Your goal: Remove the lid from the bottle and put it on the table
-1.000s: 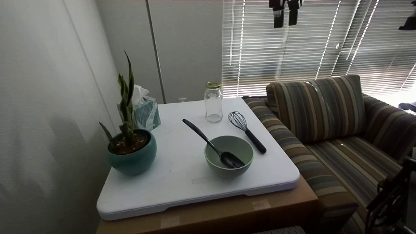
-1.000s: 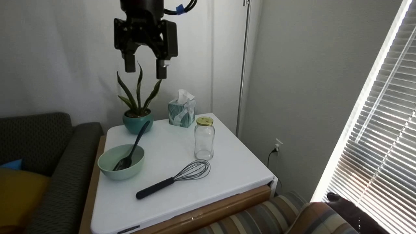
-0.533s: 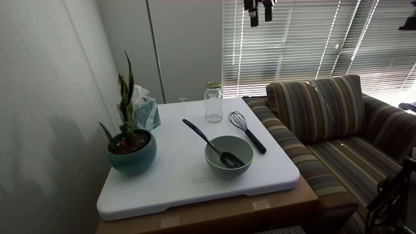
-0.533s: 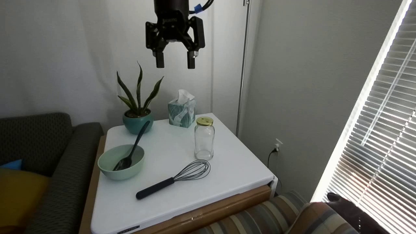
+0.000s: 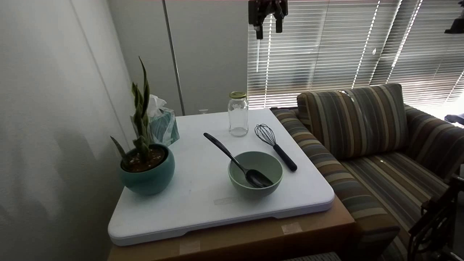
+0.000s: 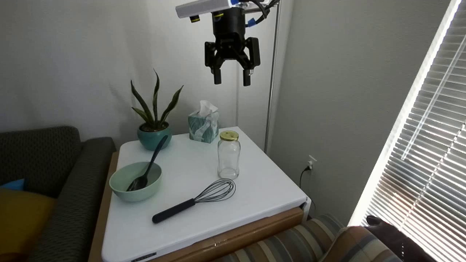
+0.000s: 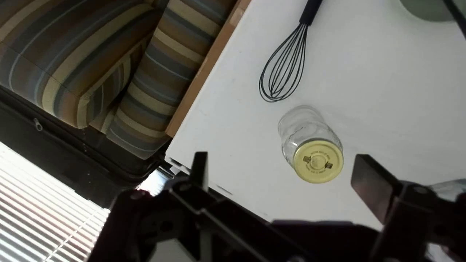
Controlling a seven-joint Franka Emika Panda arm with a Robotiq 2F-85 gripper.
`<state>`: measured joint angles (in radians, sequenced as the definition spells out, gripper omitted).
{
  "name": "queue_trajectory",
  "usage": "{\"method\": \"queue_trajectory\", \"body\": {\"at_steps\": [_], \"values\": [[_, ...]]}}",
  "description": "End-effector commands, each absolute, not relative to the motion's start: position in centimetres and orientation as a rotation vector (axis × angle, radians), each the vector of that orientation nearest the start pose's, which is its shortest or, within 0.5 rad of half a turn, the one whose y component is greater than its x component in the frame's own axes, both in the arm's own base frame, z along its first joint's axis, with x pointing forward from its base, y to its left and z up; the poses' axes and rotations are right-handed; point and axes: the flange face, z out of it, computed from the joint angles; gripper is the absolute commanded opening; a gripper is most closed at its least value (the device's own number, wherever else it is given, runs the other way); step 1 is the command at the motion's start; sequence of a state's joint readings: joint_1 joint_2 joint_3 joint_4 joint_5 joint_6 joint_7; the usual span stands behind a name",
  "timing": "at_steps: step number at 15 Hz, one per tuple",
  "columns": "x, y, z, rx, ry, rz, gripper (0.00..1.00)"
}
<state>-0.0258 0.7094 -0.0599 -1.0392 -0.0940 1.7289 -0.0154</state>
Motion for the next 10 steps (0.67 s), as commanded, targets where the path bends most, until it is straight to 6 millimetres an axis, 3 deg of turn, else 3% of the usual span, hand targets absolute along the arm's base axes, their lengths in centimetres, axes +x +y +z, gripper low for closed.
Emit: {"method": "queue_trajectory", "body": {"at_steps": [1, 6, 8, 10], "values": [[77.2, -6.8, 41.0, -3.195, 0.345, -0.019, 1.0], [79.0, -6.9, 38.5, -3.053, 0.695, -0.071, 1.0], [79.0, -6.6, 37.2, -3.061, 0.704, -0.021, 1.0], [79.0, -6.3, 37.2, -3.084, 0.681, -0.042, 1.0]]}}
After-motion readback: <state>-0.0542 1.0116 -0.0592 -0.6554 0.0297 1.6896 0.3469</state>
